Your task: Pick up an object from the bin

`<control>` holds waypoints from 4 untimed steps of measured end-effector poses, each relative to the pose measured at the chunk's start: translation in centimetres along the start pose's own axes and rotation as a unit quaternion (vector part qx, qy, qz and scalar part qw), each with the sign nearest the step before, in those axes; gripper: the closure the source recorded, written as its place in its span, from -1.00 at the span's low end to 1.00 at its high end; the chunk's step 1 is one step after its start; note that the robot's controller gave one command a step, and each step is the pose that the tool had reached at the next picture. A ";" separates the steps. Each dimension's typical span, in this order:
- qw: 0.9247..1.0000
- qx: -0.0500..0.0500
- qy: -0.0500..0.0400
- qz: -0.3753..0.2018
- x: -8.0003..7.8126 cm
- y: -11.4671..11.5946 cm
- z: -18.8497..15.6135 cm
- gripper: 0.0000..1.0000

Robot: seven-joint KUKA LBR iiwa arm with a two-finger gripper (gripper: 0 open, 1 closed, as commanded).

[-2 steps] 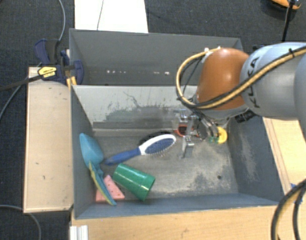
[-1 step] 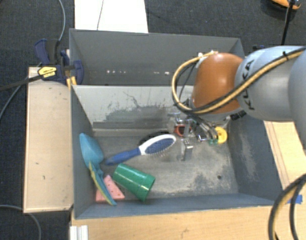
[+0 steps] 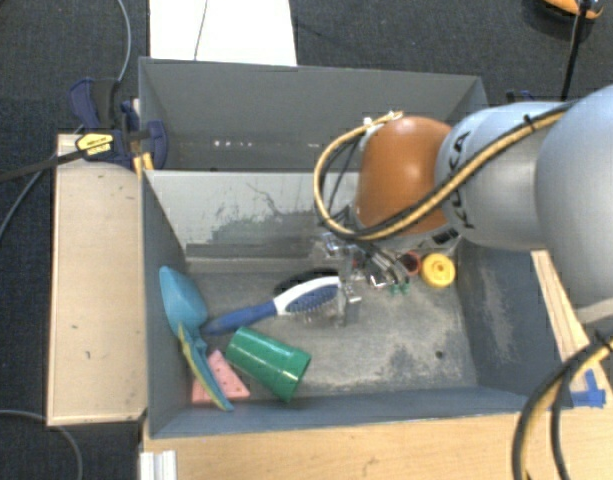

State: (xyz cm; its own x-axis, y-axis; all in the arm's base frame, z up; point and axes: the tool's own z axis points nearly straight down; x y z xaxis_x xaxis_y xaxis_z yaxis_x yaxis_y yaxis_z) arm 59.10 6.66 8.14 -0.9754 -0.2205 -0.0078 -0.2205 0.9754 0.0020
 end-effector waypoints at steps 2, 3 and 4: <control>0.996 0.002 0.001 -0.087 -0.1 2.7 0.9 1.00; 0.994 0.002 0.001 -0.106 0.9 2.6 -10.5 1.00; 0.994 0.002 0.001 -0.106 0.9 2.6 -10.5 1.00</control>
Offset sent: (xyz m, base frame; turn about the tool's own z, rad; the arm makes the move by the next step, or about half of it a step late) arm 0.0000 0.0000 0.0000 0.0000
